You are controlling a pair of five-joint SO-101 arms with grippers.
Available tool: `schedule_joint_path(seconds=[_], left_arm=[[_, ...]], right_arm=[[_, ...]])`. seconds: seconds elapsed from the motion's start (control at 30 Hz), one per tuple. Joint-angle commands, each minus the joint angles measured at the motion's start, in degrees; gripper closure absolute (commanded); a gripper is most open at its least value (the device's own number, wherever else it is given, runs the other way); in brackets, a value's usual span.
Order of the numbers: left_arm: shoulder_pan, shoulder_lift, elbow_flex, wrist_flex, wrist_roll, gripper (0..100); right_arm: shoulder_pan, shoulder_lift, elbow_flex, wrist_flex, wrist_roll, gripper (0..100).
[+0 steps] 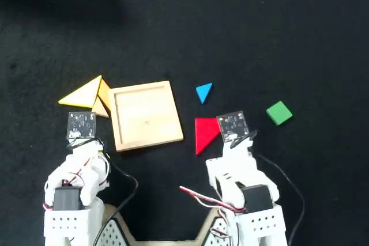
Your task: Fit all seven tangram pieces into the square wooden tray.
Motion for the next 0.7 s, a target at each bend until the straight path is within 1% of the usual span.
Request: schedule_joint_path(seconds=[0.0,0.27,0.37,0.43,0.47,0.57,0.67], left_arm=[[0.13,-0.35,1.01,0.35,0.44,95],[0.75,-0.35,1.01,0.09,0.18,95],[6.9,-0.35,1.01,0.26,0.09,95],[9.54,-0.35,1.01,0.26,0.44,95],[9.54,-0.35,1.01,0.09,0.18,95],[6.2,-0.44,-0.13,-1.05,0.0,95],[3.82,-0.44,-2.68,-6.77,0.0,95]], right_arm=[[-1.85,-5.05,-0.22,0.18,-0.35,98.7],[-1.85,-5.05,-0.22,0.18,-0.09,98.7],[-1.85,-5.05,-0.22,0.18,0.0,98.7],[-1.85,-5.05,-0.22,0.18,-0.09,98.7],[-1.76,-5.05,-0.22,-0.18,0.0,98.7],[-0.97,-4.97,-0.92,-6.68,0.0,98.7],[0.62,-4.97,-2.24,-11.78,-0.26,98.7]])
